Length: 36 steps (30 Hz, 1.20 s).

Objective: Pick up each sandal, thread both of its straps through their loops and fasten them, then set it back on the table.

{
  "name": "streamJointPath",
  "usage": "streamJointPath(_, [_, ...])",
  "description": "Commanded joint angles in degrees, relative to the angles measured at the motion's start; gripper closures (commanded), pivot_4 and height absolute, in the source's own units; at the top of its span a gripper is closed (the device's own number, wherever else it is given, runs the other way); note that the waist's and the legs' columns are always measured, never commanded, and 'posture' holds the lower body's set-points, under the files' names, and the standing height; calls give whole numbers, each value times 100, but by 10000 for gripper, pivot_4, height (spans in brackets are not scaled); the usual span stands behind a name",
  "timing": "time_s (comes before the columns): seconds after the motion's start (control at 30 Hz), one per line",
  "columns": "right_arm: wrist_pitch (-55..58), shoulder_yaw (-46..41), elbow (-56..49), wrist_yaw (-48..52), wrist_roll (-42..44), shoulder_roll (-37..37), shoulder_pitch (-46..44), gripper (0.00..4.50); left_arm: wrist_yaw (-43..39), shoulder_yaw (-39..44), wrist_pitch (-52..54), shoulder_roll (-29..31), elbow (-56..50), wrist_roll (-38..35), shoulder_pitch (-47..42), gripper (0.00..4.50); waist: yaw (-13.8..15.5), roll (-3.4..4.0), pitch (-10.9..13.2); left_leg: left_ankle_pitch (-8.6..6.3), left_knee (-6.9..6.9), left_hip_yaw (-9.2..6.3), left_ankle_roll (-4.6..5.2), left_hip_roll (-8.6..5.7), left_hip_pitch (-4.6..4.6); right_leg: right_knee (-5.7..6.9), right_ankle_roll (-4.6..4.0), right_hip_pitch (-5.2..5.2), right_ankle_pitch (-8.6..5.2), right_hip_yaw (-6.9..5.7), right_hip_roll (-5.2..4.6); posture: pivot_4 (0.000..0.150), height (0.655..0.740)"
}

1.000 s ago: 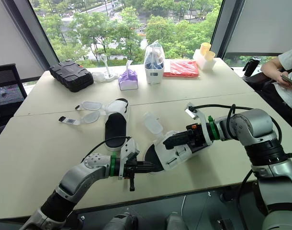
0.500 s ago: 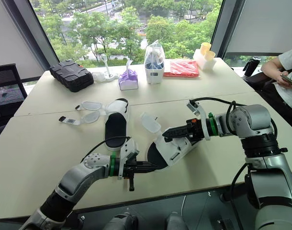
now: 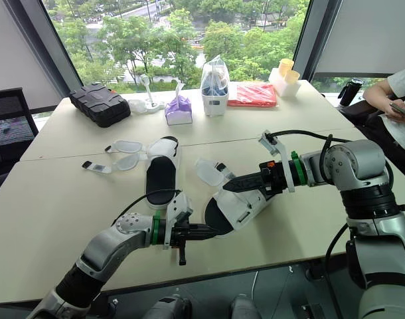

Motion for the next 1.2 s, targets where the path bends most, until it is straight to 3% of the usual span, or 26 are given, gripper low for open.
streamJointPath(0.03, [-372, -79, -12, -105, -208, -49, -146, 451, 31, 64, -29, 10, -66, 21, 24, 45000, 1, 0, 0, 0, 0, 0, 0, 0, 0, 0, 0, 0, 0, 0, 0, 1500, 7400])
streamJointPath(0.2, [-1206, 10, 395, -273, -817, 26, -187, 451, 25, 62, -39, 13, -67, 20, 41, 45000, -1, 0, 0, 0, 0, 1, 0, -1, 0, 0, 0, 0, 0, 0, 0, 1500, 7400])
streamJointPath(0.47, [-2468, 632, 827, 460, -1727, -429, -53, 451, 10, 82, -73, 65, -63, 49, 40, 45000, 1, 0, 0, 0, -1, 2, 0, -2, 0, 0, 1, -1, 0, 0, 1, 1500, 7400])
streamJointPath(0.6, [-3830, 359, 1296, 412, -2191, -312, 154, 451, 8, 89, -106, 93, -42, 65, 18, 45000, -6, 0, 0, 0, -1, 4, -1, -2, 1, 0, 1, 0, 0, 0, 2, 1500, 7400])
streamJointPath(0.73, [-4424, 314, 1550, 473, -2477, -309, 348, 451, 12, 93, -118, 94, -26, 73, 2, 45000, -6, 0, 0, 1, -1, 6, -2, -1, 1, 2, 2, -2, 1, 1, 2, 1500, 7400])
streamJointPath(0.97, [-5526, 334, 1256, 398, -3024, -315, 1041, 451, 43, 198, -380, 98, 33, 143, -34, 45000, -2, 1, 0, 2, -1, 6, -3, -2, 1, 3, 2, -2, 1, 2, 2, 1500, 7400])
streamJointPath(1.2, [-5642, 283, 272, 452, -3035, -282, 1622, 451, 264, 443, -649, -94, 408, 220, -355, 45000, -4, 3, 0, 2, -1, 5, -4, 0, 3, 9, 2, -3, 1, 3, 3, 1500, 7400])
